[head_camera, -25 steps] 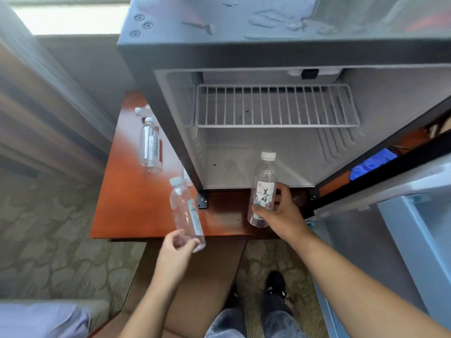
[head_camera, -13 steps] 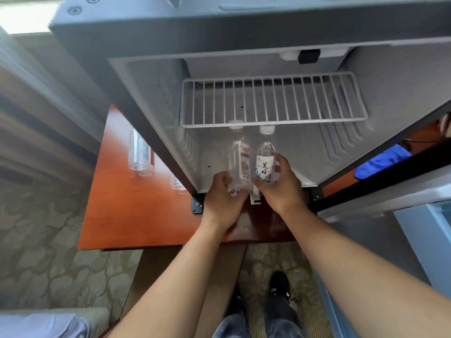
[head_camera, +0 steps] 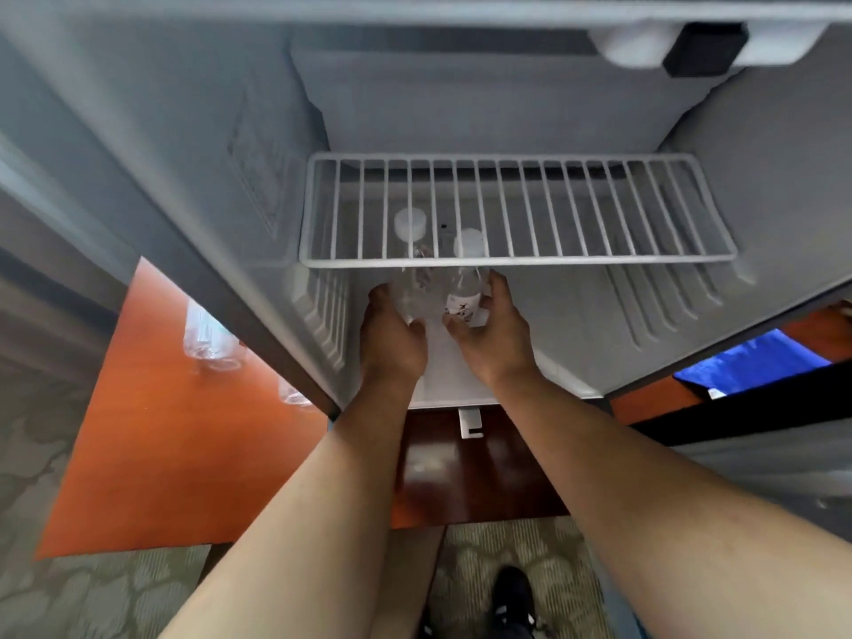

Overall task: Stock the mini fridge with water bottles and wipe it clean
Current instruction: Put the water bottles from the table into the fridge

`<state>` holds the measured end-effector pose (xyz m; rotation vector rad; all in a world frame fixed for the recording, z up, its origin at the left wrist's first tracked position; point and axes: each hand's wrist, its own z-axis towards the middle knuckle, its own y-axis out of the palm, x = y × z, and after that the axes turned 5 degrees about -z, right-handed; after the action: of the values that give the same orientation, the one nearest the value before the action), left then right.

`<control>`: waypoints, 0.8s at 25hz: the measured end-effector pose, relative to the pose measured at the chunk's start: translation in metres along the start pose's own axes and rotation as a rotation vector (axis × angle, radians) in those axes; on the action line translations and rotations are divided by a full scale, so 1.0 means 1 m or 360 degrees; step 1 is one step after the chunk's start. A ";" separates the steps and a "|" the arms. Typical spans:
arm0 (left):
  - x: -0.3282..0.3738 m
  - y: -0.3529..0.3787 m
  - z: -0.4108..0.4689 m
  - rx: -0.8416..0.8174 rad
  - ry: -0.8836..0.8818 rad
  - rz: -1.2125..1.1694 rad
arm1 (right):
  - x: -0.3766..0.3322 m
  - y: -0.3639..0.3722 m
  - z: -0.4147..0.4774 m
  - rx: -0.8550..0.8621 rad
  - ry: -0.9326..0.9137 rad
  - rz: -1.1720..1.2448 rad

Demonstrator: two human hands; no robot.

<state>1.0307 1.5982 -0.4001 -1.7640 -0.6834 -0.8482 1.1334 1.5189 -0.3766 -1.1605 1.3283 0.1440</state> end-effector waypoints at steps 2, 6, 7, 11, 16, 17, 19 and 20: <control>0.001 0.001 0.006 0.0008 -0.0034 -0.0006 | -0.002 0.003 0.010 -0.0020 -0.0013 -0.0005; 0.005 -0.002 0.001 -0.0091 -0.0141 -0.0104 | -0.010 0.008 0.015 -0.0029 -0.0040 -0.0004; 0.006 -0.004 -0.005 -0.0087 -0.0211 -0.0136 | -0.010 0.010 0.017 -0.0029 -0.0032 -0.0003; 0.022 -0.008 -0.040 -0.0124 -0.0434 -0.0525 | -0.015 0.013 0.022 -0.0048 0.0033 0.0016; 0.044 -0.015 -0.024 -0.0191 -0.0495 -0.0780 | -0.030 0.015 0.034 -0.0155 0.0064 0.0006; 0.045 -0.017 -0.021 -0.0182 -0.0510 -0.0776 | -0.033 0.016 0.035 -0.0167 0.0047 -0.0010; 0.044 -0.021 -0.015 -0.0173 -0.0537 -0.0770 | -0.037 0.019 0.039 -0.0178 0.0008 -0.0013; 0.043 -0.022 -0.013 -0.0165 -0.0541 -0.0764 | -0.039 0.022 0.040 -0.0184 -0.0010 -0.0014</control>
<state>1.0359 1.5959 -0.3506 -1.8879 -1.3453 -0.9175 1.1339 1.5779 -0.3658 -1.2619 1.3231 0.2202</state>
